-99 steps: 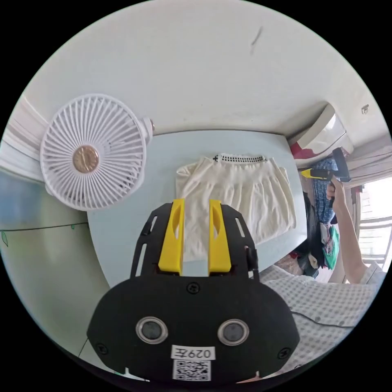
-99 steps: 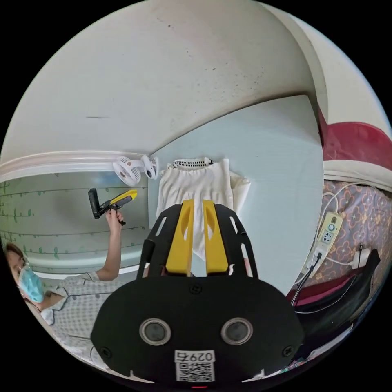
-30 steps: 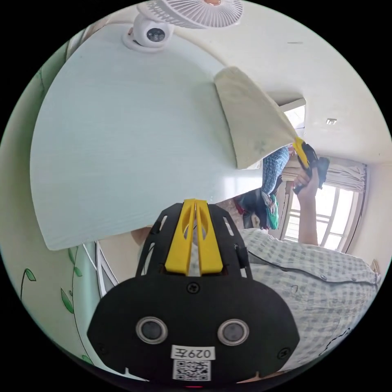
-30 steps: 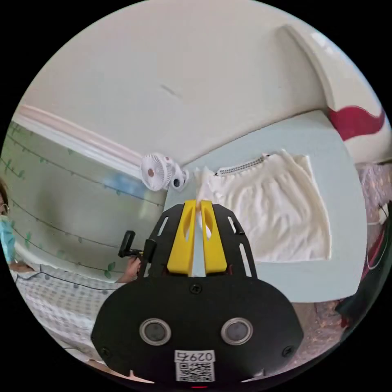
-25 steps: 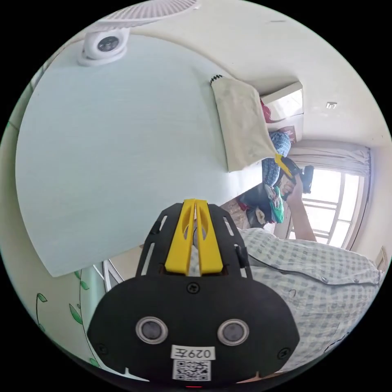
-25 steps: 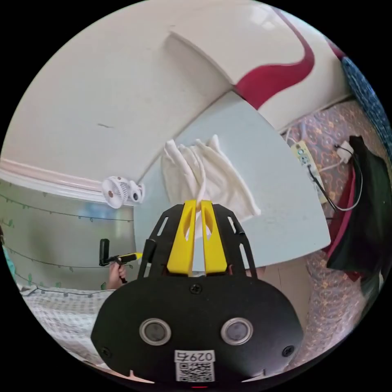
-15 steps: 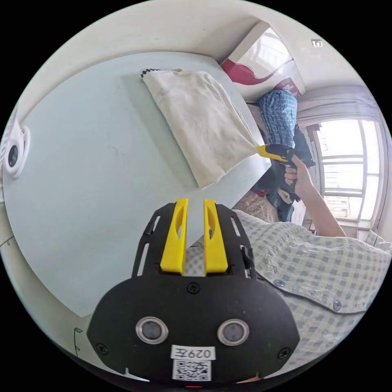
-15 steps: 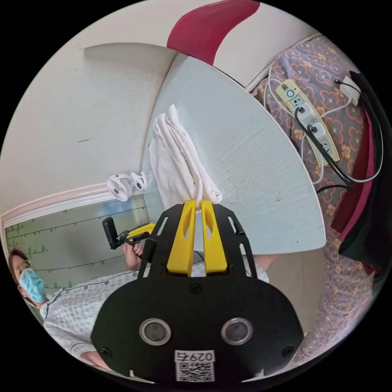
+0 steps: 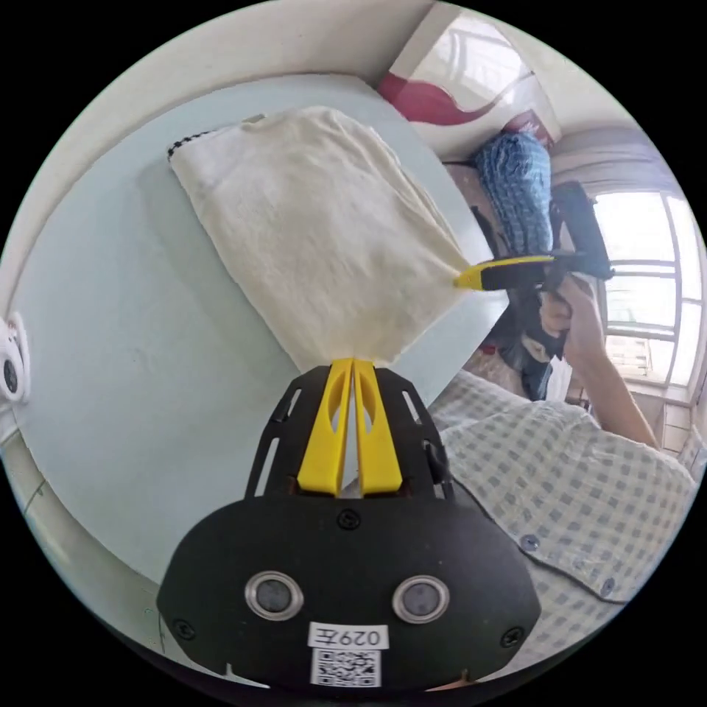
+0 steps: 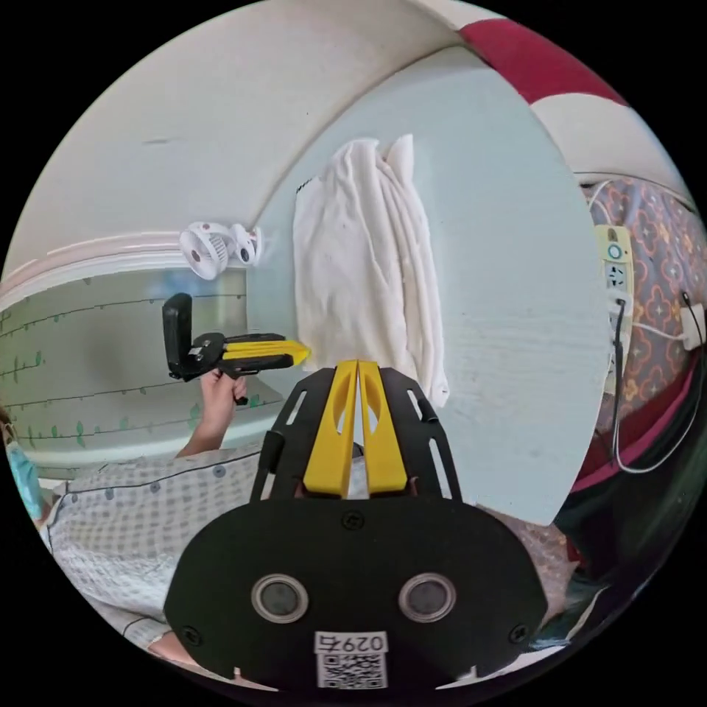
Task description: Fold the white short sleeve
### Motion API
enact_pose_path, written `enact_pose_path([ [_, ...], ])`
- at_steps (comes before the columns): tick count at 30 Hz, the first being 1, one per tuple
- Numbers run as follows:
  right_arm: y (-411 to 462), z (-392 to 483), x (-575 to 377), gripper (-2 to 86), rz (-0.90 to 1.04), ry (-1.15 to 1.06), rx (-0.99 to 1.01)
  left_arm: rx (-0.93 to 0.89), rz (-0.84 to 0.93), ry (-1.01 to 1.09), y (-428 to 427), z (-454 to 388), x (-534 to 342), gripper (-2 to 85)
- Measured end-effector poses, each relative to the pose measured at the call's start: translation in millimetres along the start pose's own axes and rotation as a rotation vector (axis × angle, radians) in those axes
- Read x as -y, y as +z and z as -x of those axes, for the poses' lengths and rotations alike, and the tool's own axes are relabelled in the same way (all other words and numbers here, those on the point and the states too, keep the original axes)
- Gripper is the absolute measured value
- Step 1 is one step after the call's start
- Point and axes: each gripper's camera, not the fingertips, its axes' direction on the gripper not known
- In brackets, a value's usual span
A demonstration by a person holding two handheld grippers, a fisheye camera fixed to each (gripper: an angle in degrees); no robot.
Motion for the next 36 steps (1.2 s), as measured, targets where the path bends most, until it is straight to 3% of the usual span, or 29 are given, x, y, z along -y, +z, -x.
enact_pose_path([
  [10, -8.1, -15.4, -34.2, -0.4, 0.032, 0.058, -0.064, -0.107, -0.014, -0.141, 0.4, -7.0, 8.2, -1.0],
  [14, -10.8, 16.4, -52.8, -0.4, -0.004, -0.076, -0.052, -0.077, -0.067, -0.120, -12.5, -24.2, 15.3, -1.0],
  [17, -3.8, 34.2, -62.2, -0.4, 0.001, -0.120, -0.059, -0.034, 0.009, -0.065, 7.2, -39.2, 33.7, -1.0],
  [22, 13.9, 49.1, -72.3, -0.4, 0.091, -0.145, -0.159, 0.006, 0.025, -0.047, 12.3, -45.6, 44.4, -1.0],
  [25, 14.6, 78.0, -81.3, -0.4, 0.065, -0.244, -0.221, -0.053, -0.002, -0.084, 4.0, -35.3, 38.6, -1.0],
  [27, 26.6, 91.5, -81.8, -0.4, 0.084, -0.274, -0.385, -0.148, -0.044, -0.142, -1.1, -17.7, 27.9, -1.0],
  [30, 53.2, 85.7, -82.9, -0.4, 0.177, -0.218, -0.505, -0.221, -0.047, -0.188, -0.9, 5.6, 18.0, -1.0],
  [36, 51.6, 71.9, -151.4, -0.4, 0.128, -0.018, -0.530, -0.306, -0.011, -0.087, -10.9, 29.2, 2.9, -0.6],
])
